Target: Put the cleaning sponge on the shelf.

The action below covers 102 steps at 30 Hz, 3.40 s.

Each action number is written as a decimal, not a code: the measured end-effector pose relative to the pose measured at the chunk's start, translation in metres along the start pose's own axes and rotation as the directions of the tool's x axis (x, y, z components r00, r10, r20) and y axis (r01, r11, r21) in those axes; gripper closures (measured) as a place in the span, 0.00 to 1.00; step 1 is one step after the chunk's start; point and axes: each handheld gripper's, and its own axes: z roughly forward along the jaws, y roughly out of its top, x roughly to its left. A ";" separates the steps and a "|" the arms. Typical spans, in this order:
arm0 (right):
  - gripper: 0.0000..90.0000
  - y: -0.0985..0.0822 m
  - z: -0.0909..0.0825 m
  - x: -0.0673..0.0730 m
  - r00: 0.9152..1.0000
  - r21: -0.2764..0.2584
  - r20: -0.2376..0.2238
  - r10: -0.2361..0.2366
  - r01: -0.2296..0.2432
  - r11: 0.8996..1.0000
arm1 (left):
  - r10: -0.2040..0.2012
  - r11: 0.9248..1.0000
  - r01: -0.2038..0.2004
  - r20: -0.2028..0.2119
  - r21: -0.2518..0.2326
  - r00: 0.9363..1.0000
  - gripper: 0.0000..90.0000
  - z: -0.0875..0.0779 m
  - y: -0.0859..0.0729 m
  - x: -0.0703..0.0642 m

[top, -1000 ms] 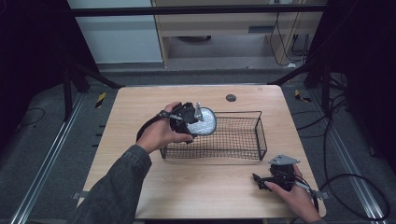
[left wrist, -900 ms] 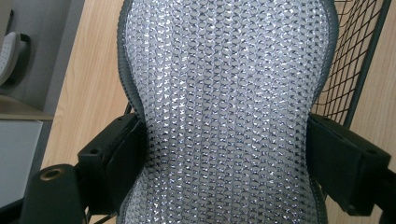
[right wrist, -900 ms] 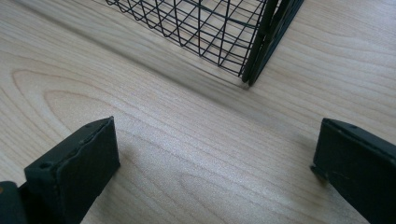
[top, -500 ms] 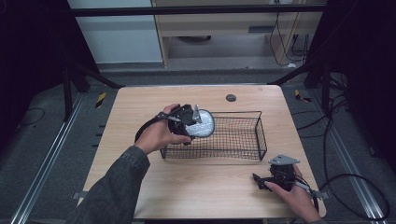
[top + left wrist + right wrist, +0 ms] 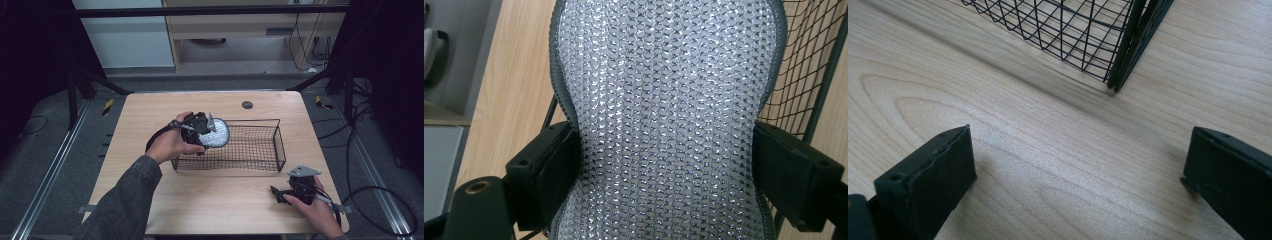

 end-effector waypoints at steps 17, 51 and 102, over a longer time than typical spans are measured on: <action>0.00 0.000 0.000 0.000 1.000 0.000 0.000 0.002 -0.002 1.000 | -0.007 1.000 0.007 -0.011 0.012 1.000 0.14 0.009 -0.001 -0.002; 0.00 0.000 0.000 0.000 1.000 0.000 -0.001 -0.001 0.001 1.000 | -0.087 0.994 0.090 0.042 -0.067 0.995 0.07 0.001 -0.005 -0.001; 0.00 0.000 0.000 0.000 1.000 -0.002 -0.002 0.002 -0.002 1.000 | -0.239 0.932 0.249 0.070 -0.265 0.968 0.03 -0.024 -0.025 -0.052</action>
